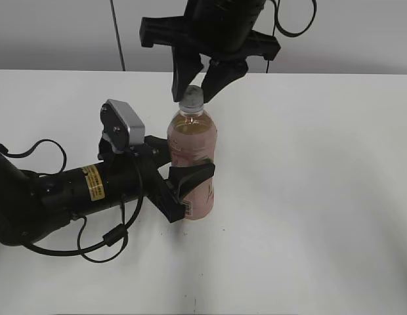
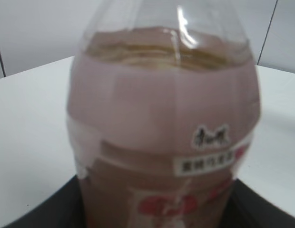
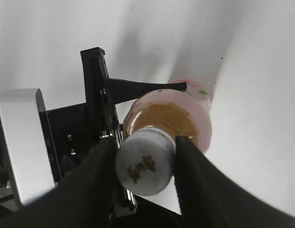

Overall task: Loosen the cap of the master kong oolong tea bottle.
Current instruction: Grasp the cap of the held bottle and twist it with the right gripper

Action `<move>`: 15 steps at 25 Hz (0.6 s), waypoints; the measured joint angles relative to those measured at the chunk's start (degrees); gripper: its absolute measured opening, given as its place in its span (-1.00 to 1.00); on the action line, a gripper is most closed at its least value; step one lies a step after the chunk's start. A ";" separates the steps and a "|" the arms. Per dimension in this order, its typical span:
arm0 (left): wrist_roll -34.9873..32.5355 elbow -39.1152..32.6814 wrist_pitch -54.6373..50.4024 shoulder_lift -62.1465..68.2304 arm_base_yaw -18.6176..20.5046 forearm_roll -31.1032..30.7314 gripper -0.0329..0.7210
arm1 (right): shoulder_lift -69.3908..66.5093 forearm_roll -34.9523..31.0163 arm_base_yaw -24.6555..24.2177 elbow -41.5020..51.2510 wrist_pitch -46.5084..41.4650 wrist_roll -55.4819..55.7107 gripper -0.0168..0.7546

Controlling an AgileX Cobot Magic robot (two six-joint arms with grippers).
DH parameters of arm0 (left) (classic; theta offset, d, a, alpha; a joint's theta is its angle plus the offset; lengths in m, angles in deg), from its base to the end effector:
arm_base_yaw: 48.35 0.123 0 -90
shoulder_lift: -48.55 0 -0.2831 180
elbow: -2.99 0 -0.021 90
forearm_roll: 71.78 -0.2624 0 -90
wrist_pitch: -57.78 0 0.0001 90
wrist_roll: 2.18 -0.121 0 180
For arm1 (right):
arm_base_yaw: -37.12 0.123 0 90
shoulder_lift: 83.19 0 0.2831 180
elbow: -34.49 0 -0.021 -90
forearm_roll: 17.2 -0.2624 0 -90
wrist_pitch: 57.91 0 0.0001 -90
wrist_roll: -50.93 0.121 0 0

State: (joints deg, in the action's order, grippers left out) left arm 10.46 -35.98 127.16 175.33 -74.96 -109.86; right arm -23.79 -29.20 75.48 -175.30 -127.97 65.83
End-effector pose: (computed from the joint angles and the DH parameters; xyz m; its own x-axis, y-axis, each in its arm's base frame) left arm 0.2828 -0.2198 0.0811 -0.1326 0.1108 -0.9850 0.8793 0.4717 -0.0653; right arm 0.3353 0.2956 0.2721 -0.9139 -0.3151 -0.2560 -0.3826 0.8794 0.2833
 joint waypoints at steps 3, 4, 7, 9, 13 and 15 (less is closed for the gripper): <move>0.00 0.00 0.00 0.00 0.00 0.00 0.10 | 0.00 -0.10 0.00 0.00 0.00 -4.57 -0.22; 0.00 0.00 0.00 0.00 0.00 0.00 0.10 | 0.00 -0.10 0.00 0.00 0.00 -7.11 -0.22; 0.00 0.00 0.00 0.00 0.00 0.00 0.10 | 0.00 -0.10 0.00 0.00 0.05 -15.67 -0.22; 0.00 0.00 0.00 0.00 0.00 0.00 0.10 | 0.00 -0.10 0.00 0.00 0.10 -23.31 -0.23; 0.00 0.00 0.00 0.00 0.00 0.00 0.10 | 0.00 -0.10 0.05 0.00 0.27 -38.31 -0.24; 0.00 0.00 0.00 0.00 0.00 0.00 0.10 | 0.00 -0.10 0.09 0.00 0.33 -45.23 -0.24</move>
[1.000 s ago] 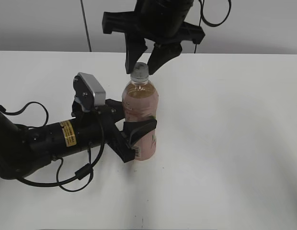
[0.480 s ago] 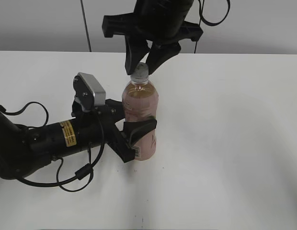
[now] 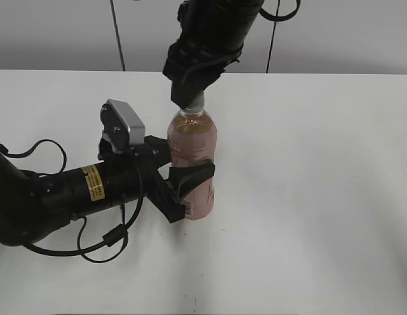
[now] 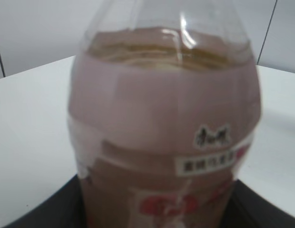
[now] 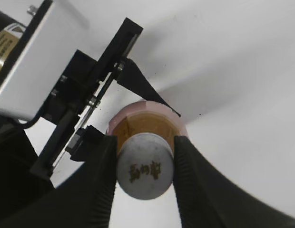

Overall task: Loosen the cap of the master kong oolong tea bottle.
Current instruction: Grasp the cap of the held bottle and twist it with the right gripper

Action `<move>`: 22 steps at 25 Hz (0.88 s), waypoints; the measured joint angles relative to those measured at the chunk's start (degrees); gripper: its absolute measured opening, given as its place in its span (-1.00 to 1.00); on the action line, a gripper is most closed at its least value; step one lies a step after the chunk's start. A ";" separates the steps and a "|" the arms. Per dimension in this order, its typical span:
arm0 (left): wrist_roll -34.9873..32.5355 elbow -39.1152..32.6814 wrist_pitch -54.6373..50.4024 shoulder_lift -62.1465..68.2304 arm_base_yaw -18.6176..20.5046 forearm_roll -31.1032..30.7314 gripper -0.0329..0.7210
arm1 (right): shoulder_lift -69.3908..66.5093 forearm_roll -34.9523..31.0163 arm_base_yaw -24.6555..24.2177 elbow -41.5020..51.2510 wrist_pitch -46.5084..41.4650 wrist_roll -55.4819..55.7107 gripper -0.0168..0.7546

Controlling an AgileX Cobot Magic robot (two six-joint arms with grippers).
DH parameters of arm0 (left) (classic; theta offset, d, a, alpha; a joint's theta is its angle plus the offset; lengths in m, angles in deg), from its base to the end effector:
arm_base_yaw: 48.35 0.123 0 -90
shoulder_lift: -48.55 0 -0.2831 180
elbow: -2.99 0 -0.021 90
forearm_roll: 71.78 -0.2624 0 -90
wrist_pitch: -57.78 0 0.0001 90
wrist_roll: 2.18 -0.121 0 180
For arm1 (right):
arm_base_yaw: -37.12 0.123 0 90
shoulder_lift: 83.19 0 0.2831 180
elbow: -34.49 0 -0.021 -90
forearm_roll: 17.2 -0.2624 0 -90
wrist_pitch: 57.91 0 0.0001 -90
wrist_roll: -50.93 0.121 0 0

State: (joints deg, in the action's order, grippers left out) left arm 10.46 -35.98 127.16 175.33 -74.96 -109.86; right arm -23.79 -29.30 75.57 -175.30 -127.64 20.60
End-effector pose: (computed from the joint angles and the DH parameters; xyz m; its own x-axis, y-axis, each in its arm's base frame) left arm 0.2828 -0.2198 0.0811 -0.1326 0.1108 -0.9850 0.8793 0.4717 -0.0653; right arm 0.3353 0.2966 0.2724 -0.3704 -0.8445 -0.3868 -0.9184 0.3952 0.0166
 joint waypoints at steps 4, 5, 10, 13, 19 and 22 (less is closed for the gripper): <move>0.00 0.00 0.00 0.00 0.00 0.17 0.10 | 0.00 -0.02 0.00 0.00 0.05 -9.54 -0.24; 0.00 0.00 0.00 0.00 0.00 0.23 0.10 | 0.00 -0.07 0.03 0.00 0.05 -11.22 -0.24; -0.07 0.00 0.00 0.00 0.00 0.23 0.10 | 0.00 -0.29 0.07 0.00 0.05 -20.88 -0.24; -0.14 0.00 0.00 0.00 -0.05 0.34 0.10 | 0.00 -0.42 0.07 0.00 0.05 -28.31 -0.24; -0.24 0.00 0.00 0.00 -0.05 0.40 0.10 | 0.00 -1.48 0.07 0.00 -0.29 -47.71 -0.24; -0.24 0.00 0.00 0.00 -0.05 0.40 0.10 | 0.00 -1.89 0.02 0.00 -0.42 -59.92 -0.24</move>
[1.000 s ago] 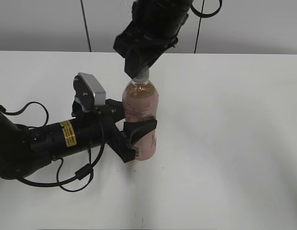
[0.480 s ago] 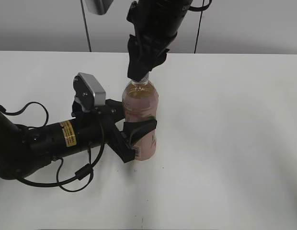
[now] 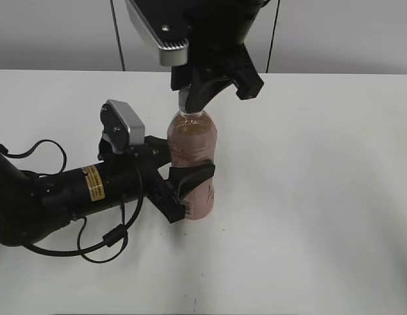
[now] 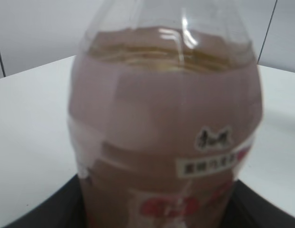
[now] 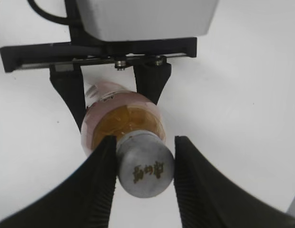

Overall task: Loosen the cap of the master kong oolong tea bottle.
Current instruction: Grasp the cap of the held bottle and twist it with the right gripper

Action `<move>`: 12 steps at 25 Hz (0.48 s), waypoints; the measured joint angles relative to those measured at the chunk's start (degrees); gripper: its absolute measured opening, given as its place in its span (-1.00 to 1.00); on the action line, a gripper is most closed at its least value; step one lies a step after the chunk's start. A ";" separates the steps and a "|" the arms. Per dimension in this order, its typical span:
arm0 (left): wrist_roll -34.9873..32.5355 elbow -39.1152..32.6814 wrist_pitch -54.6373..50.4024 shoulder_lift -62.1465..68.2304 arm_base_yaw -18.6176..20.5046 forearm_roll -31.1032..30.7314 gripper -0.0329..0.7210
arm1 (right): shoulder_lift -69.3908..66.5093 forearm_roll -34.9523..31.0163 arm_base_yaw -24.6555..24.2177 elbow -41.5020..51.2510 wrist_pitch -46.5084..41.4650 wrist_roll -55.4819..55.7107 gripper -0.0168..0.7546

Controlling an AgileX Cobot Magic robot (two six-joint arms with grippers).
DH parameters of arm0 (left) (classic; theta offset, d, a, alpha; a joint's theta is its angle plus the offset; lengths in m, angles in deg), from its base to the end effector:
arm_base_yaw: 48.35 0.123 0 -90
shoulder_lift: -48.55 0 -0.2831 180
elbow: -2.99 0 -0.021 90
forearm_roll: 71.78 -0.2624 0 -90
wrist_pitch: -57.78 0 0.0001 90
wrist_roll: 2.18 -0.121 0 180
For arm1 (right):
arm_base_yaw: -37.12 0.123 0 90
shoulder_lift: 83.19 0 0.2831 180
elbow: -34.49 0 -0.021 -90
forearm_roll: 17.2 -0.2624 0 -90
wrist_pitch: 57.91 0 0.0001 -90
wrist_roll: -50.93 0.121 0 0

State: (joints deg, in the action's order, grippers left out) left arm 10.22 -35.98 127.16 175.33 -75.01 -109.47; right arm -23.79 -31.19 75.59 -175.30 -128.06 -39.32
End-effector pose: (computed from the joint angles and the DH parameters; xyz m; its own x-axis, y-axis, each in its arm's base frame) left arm 0.2833 -0.2197 0.0812 -0.1303 0.1106 -0.9853 0.8771 0.4762 -0.0625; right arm 0.3322 0.2991 0.2729 0.6044 -0.7595 -0.2403 -0.7884 -0.5270 -0.3172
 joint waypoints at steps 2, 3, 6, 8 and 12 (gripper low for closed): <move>0.00 0.00 0.00 0.00 0.00 0.04 0.10 | 0.11 -0.05 0.00 0.00 -0.07 -8.33 -0.24; 0.00 0.00 0.00 0.00 0.00 0.04 0.10 | 0.11 -0.05 0.00 0.00 -0.13 -11.30 -0.24; 0.05 0.00 0.00 0.00 0.00 0.09 0.10 | 0.17 -0.17 0.00 0.00 -0.13 -14.38 -0.24; 0.05 0.00 0.00 0.00 0.00 0.06 0.10 | 0.22 -0.64 0.00 0.00 -0.13 -12.49 -0.24; 0.01 0.00 0.00 0.00 0.00 0.01 0.10 | 0.33 -1.47 -0.18 0.12 -0.12 -3.98 -0.22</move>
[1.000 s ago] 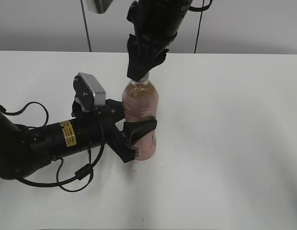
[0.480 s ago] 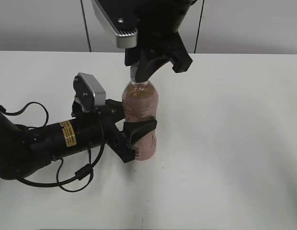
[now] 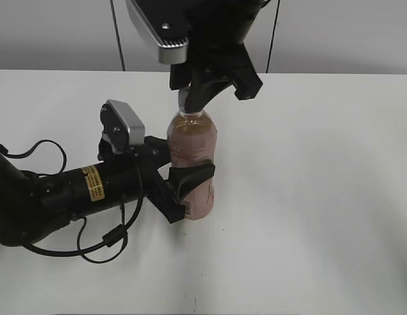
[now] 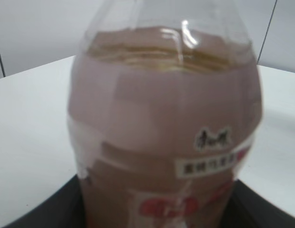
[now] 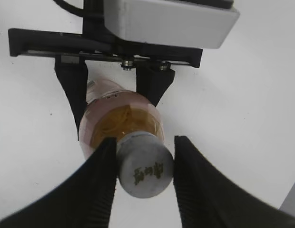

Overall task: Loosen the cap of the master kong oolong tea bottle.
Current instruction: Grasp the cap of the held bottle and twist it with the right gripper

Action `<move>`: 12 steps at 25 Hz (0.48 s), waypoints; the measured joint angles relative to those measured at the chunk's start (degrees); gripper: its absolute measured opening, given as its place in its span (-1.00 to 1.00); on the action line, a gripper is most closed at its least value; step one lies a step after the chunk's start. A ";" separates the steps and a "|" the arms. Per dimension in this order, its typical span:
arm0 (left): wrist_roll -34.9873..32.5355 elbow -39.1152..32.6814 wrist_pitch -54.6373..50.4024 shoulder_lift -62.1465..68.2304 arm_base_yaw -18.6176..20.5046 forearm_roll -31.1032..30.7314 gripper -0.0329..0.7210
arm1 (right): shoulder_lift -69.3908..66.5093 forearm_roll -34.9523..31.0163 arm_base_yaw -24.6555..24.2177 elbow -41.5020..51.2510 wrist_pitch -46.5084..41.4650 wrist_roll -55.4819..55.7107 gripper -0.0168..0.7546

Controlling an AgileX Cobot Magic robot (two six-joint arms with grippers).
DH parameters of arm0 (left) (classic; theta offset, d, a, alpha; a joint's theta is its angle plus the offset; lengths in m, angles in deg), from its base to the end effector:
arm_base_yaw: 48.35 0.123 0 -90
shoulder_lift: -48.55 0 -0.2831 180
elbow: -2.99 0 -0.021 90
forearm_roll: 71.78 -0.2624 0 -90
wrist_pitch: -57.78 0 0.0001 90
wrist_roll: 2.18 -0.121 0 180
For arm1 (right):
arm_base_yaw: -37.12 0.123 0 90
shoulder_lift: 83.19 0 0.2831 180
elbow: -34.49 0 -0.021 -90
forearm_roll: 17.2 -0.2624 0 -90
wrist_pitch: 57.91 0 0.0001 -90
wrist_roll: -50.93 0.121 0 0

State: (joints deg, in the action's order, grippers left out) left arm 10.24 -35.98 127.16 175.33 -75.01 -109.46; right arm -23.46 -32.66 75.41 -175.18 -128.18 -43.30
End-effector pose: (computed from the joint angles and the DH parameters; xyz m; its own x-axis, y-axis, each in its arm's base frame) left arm 0.2834 -0.2197 0.0813 -0.1306 0.1103 -0.9853 0.8770 0.4763 -0.0629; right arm 0.3304 0.2995 0.2755 0.6522 -0.7182 -0.2426 -0.7511 -0.5692 -0.3343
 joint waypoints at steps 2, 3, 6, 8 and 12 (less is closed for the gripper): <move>0.13 0.01 0.00 0.00 0.00 0.15 0.10 | -0.01 -1.32 0.00 -0.01 0.13 5.49 0.03; 0.17 0.01 0.00 0.00 0.00 0.15 0.10 | 0.06 -2.27 0.07 -0.01 0.13 9.36 0.21; 0.17 0.01 0.00 0.00 0.00 0.20 0.10 | 0.30 -3.16 0.26 -0.01 0.13 19.90 0.61; 0.19 0.01 0.00 0.00 0.00 0.20 0.10 | 0.93 -3.33 0.26 -0.01 0.15 28.46 0.62; 0.19 0.01 0.00 0.00 0.00 0.20 0.10 | 2.14 -3.14 0.26 -1.80 0.15 55.84 0.53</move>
State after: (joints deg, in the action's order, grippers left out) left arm 10.43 -35.97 127.16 175.33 -75.01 -109.26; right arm -21.31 -35.79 75.67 -176.98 -128.03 12.54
